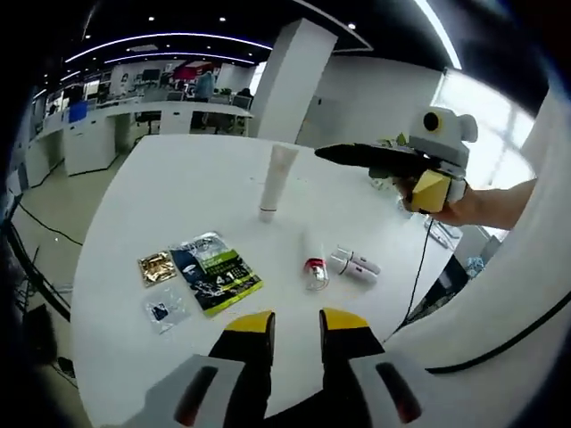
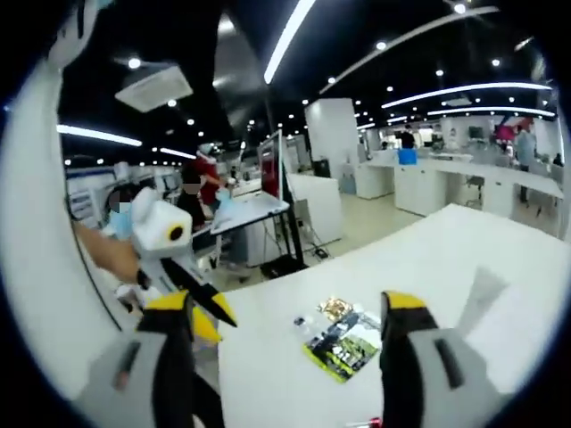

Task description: Arrange the skincare products in the storage area until every visible bottle or jar stands upright without overlapping.

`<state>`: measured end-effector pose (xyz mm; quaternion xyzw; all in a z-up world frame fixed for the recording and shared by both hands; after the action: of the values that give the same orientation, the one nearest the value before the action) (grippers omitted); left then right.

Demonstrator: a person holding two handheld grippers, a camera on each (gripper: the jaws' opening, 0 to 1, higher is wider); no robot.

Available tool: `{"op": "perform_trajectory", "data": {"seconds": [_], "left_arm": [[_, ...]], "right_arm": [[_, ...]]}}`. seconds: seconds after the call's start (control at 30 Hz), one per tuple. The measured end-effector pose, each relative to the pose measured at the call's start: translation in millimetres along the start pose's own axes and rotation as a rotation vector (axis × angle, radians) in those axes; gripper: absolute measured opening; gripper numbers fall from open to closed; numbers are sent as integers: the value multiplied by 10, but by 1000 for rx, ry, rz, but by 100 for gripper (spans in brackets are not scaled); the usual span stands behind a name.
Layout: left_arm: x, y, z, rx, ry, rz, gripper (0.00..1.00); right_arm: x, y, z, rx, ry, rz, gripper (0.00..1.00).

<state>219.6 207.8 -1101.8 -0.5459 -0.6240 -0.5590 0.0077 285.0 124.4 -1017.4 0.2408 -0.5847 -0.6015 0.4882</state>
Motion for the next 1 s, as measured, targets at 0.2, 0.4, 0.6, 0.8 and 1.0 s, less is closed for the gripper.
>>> {"op": "perform_trajectory", "data": {"seconds": [0.2, 0.4, 0.6, 0.8, 1.0], "left_arm": [[-326, 123, -162, -34, -92, 64, 15], [-814, 211, -335, -170, -140, 172, 31], [-1285, 276, -503, -265, -166, 233, 45], [-1764, 189, -531, -292, -164, 304, 50], [-2170, 153, -367, -293, -114, 387, 49]], "right_arm": [[541, -251, -166, -62, -199, 4, 79], [1104, -466, -207, -128, -392, -12, 78], [1573, -680, -91, -180, -531, -13, 77], [1952, -821, 22, -250, -662, -48, 74], [2213, -955, 196, -289, -764, -71, 72]]}}
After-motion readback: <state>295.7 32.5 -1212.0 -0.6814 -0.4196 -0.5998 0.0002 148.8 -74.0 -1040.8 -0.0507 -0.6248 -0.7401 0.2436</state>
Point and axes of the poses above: the point that each gripper's makers call its tool centre point, and the gripper's own axes: x roughly backward along the fingers, z roughly to its left, y roughly out of its top, the point moved 1 cm from there along x, roughly backward along the fingers, and after that the axes turned 2 degrees about z, right-handed, at the moved point
